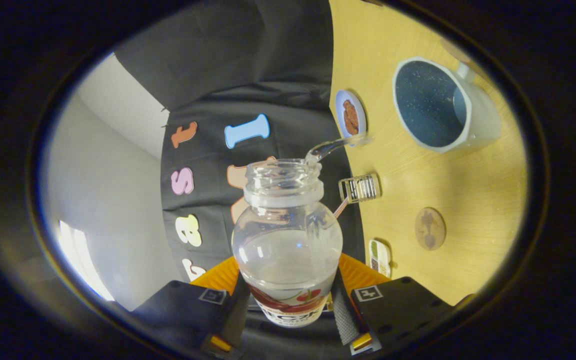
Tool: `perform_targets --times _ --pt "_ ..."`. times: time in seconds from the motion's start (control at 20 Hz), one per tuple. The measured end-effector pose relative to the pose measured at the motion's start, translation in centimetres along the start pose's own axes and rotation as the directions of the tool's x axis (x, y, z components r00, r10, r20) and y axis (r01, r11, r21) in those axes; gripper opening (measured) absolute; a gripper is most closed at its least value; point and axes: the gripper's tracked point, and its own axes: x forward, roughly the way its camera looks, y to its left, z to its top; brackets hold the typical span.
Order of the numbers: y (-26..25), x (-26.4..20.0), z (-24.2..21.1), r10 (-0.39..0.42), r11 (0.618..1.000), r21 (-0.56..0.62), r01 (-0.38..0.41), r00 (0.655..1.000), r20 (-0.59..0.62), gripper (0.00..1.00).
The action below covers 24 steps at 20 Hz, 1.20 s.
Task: Take the bottle from table, then pour the juice into the cup, finally place the bottle on the coaster
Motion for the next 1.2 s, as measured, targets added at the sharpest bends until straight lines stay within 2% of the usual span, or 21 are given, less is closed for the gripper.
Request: perform_targets --times 0.8,1.2 --pt "1.9 0.0 0.1 0.010 0.997 0.082 -0.011 1.000 0.010 0.77" --pt "3.6 0.2 0.7 0.037 0.987 0.152 -0.043 0.998 0.042 0.77"
